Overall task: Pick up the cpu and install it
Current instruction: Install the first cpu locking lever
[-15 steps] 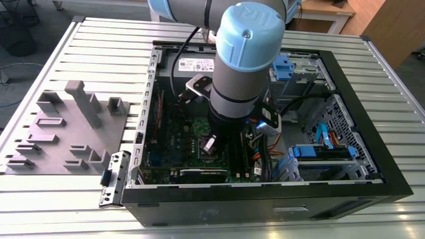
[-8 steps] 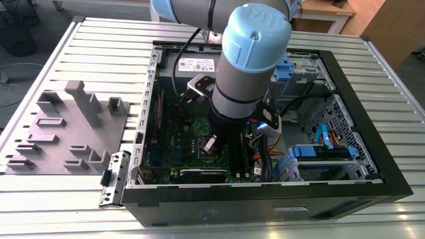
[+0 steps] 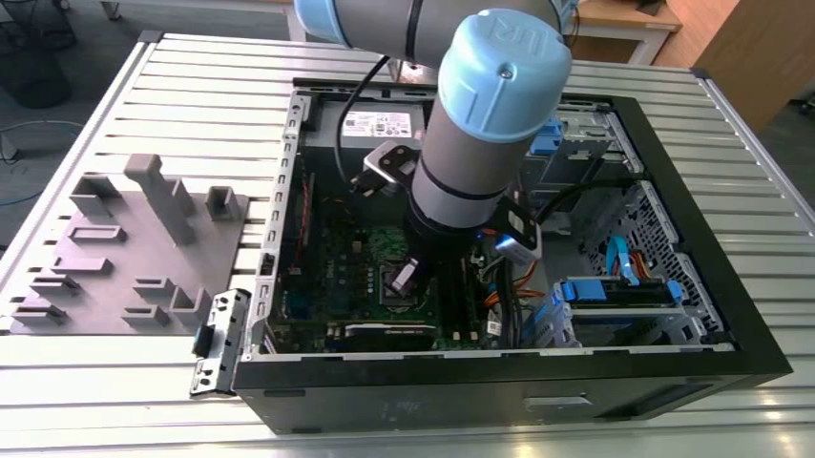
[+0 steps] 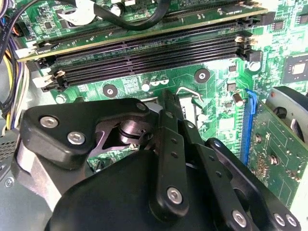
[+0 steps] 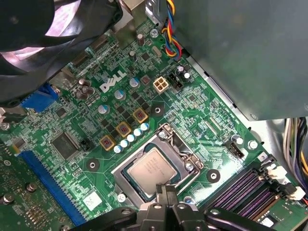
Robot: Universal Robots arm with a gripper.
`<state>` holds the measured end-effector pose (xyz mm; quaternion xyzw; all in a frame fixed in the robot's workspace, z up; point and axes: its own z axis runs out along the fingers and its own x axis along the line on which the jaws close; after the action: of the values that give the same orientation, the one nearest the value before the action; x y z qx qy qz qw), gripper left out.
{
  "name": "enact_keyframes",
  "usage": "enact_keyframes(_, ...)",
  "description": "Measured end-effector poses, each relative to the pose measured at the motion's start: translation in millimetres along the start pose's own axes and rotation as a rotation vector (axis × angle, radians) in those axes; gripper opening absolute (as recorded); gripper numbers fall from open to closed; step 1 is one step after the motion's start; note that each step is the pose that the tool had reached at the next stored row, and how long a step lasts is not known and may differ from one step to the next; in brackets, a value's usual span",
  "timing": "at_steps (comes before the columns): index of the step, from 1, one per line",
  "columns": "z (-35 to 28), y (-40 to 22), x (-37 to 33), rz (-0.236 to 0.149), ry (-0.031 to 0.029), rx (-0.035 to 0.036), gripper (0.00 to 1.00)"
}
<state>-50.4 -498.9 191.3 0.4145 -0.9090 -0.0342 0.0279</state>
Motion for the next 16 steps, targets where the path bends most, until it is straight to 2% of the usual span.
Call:
enact_keyframes(6, -0.1, -0.1, 0.0, 0.000, 0.0010, -0.0018, 0.11)
enact_keyframes(13, -7.2, 0.2, -0.2, -0.001, -0.0003, -0.0031, 0.11)
enact_keyframes(16, -7.6, -1.0, -1.2, -0.002, 0.0001, -0.0043, 0.11)
